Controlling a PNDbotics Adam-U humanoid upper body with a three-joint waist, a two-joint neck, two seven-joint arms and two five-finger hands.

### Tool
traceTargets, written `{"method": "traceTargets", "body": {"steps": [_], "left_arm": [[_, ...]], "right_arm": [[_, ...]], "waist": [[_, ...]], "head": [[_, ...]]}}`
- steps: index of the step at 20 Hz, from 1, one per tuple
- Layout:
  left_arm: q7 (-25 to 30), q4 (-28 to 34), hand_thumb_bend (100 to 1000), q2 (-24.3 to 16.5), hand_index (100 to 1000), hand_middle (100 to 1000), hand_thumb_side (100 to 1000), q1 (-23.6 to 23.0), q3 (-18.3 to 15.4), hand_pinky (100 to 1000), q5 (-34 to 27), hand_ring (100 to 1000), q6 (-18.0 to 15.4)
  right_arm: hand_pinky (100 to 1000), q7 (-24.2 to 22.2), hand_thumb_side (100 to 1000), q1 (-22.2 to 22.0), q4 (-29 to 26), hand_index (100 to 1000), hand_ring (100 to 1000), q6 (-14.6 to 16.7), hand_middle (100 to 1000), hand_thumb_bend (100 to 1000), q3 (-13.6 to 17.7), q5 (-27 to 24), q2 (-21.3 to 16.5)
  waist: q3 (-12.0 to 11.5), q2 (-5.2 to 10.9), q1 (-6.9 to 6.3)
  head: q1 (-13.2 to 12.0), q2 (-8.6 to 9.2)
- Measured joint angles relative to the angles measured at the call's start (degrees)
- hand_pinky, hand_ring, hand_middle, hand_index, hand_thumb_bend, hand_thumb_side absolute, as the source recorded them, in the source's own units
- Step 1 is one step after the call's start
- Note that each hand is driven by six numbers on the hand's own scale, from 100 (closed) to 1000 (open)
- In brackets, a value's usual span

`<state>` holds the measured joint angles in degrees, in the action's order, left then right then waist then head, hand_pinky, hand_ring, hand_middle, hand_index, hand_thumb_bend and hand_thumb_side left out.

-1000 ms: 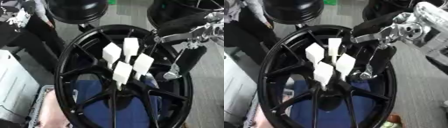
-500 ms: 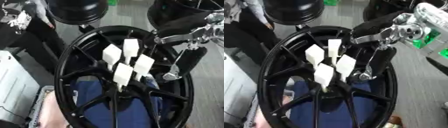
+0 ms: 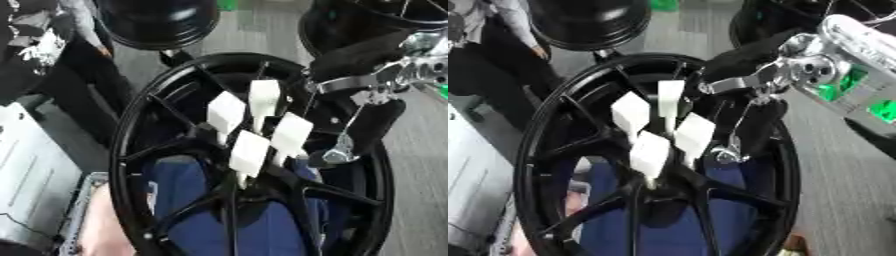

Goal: Pull the pin out of the wheel hub.

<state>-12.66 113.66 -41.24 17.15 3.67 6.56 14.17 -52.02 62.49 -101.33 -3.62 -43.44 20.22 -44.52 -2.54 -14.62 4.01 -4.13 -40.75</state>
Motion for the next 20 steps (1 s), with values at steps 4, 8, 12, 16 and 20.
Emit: {"method": "traceTargets", "body": {"steps": [4,8,12,16,20], "left_arm": [[0.0,0.0,436,0.02,763,747,761,0.0,0.0,755,0.0,875,0.0],[0.0,0.0,435,0.04,762,747,761,0.0,0.0,755,0.0,875,0.0],[-0.03,0.0,433,0.06,761,747,763,0.0,-0.01,754,0.0,875,0.01],[-0.03,0.0,432,0.27,761,747,763,0.0,-0.01,754,0.0,875,0.01],[-0.05,0.0,429,0.49,761,747,764,0.0,-0.01,754,0.0,876,0.03]], "right_arm": [[900,-0.01,382,0.02,0.64,862,900,0.48,836,401,-0.03,0.04,0.5],[897,-0.01,361,0.03,1.21,845,890,0.47,818,357,-0.39,-0.2,0.96],[892,-0.08,339,0.03,1.58,825,879,0.32,799,286,-0.42,-0.26,1.24],[890,-0.08,322,0.03,1.74,817,873,-0.19,794,248,-0.48,-0.85,1.72],[886,-0.08,328,0.28,1.77,791,865,-0.76,769,229,-0.72,-1.34,2.11]], "waist": [[-0.11,-0.28,0.11],[-0.3,-0.34,0.14],[-0.31,-0.44,0.14],[-0.31,-0.46,0.14],[-0.36,-0.56,0.16]], "head": [[-0.01,0.04],[-0.02,0.05],[-0.02,0.05],[-0.04,0.05],[-0.11,0.06]]}}
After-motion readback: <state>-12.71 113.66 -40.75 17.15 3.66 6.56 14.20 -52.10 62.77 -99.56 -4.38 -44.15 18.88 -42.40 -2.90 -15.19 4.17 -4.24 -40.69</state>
